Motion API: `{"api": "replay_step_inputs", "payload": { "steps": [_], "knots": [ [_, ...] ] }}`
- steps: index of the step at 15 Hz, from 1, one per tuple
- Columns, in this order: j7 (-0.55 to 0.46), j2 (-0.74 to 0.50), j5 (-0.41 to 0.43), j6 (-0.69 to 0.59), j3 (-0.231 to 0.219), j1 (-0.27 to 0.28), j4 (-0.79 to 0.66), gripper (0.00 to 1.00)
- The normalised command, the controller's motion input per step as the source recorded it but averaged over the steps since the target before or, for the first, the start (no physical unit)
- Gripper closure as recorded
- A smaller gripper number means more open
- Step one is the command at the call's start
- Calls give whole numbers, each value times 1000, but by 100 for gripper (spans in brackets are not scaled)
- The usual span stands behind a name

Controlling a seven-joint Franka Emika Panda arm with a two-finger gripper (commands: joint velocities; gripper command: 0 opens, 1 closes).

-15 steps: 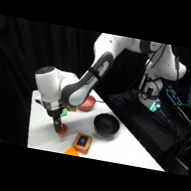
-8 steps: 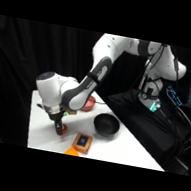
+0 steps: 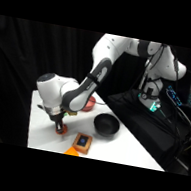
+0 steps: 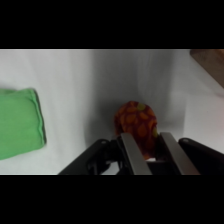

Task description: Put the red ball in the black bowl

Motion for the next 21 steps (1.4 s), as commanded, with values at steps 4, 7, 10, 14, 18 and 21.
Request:
{"api": "replay_step_inputs", "payload": {
  "steps": [4,7,10,14,18,21],
  "knots": [
    [-28,-107,46,-124,-14,45,-9,96],
    [-5,-201,25,-187,-39,50,-45,94],
    [-11,-326,6,-242,-51,46,-132,95],
    [-26,-431,-5,-195,-47,38,-256,95],
    [-56,-522,-11,-99,-31,33,-436,95],
    [-65,-571,-6,3,-15,35,-580,95]
  ]
}}
